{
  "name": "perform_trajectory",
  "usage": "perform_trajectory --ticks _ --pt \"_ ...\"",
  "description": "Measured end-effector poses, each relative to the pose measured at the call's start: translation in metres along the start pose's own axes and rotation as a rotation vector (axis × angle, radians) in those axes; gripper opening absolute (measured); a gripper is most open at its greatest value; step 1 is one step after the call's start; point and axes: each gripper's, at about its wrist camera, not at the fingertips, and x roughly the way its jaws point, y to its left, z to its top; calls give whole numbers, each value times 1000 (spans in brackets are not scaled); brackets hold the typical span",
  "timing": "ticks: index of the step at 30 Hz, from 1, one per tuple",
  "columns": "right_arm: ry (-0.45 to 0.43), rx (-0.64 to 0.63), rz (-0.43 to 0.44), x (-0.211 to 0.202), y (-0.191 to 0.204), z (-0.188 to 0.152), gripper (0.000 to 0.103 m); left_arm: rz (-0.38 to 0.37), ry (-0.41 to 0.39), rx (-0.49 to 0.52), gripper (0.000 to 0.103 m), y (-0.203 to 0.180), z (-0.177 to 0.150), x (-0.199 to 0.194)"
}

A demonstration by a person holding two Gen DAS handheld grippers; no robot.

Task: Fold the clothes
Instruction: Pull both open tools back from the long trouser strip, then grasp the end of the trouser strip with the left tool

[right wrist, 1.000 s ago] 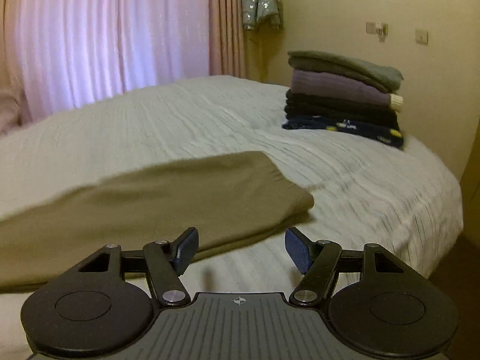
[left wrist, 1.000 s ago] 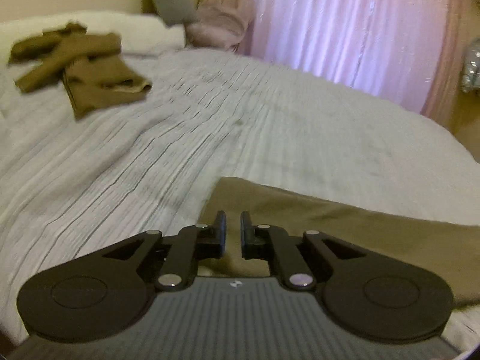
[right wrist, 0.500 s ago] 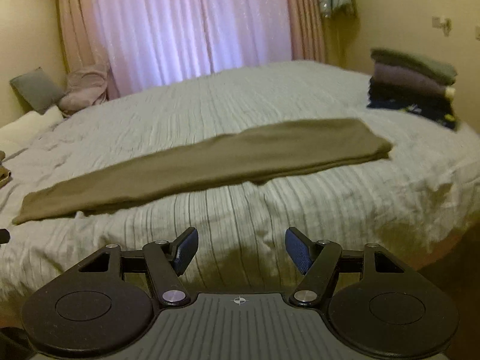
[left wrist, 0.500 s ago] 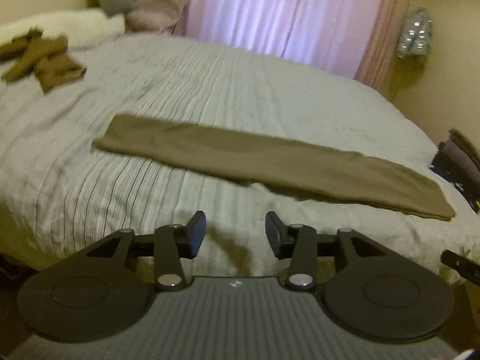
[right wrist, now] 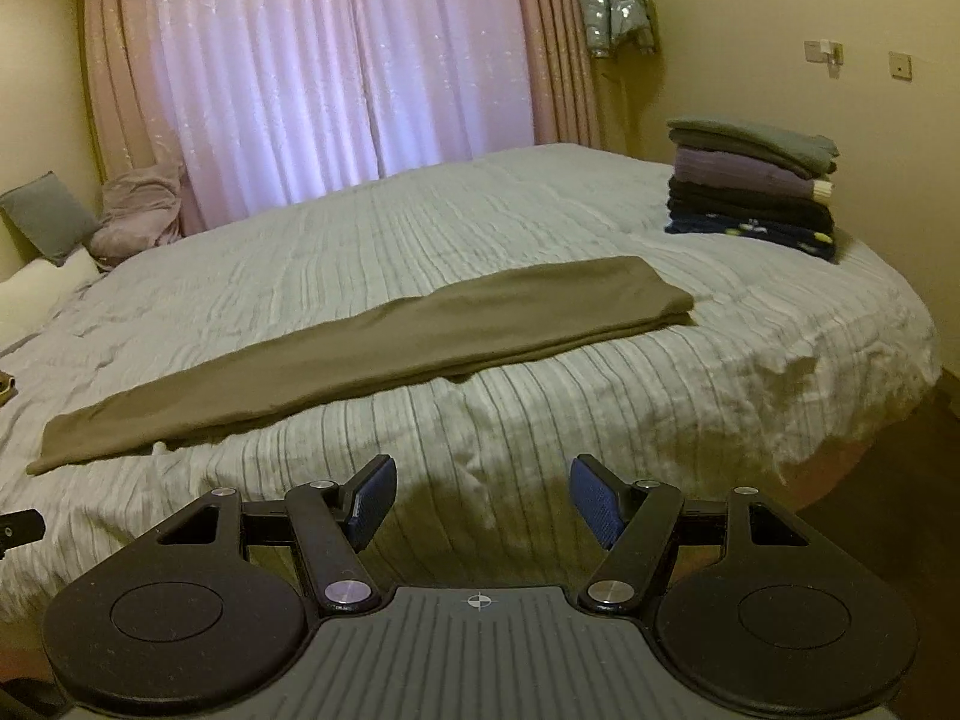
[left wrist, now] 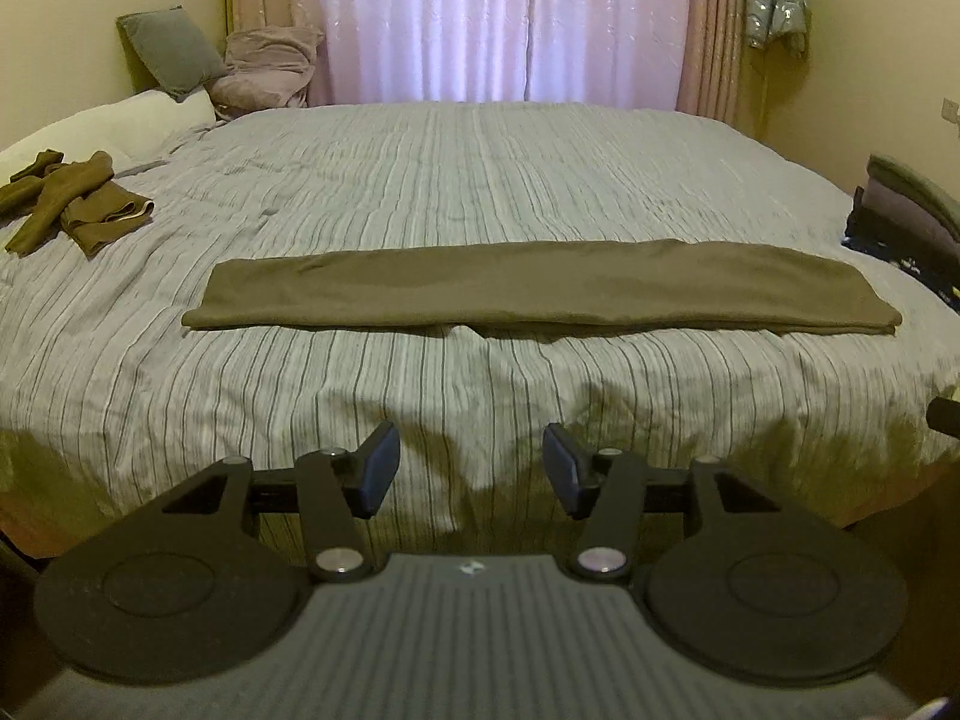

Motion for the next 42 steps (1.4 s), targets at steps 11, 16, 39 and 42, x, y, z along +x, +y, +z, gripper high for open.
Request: perform_trajectory --ticks 11,16,39,42 --pt "-21 35 -46 -21 -17 -10 68 -34 13 70 51 -17 -5 2" --pt "-22 50 -66 -21 -24 -8 68 -49 29 96 51 -24 -2 14" --pt "135 177 -81 87 -88 12 68 -106 177 -385 48 69 15 113" --pt "160 158 -90 98 -83 17 68 -126 147 -596 42 115 16 124"
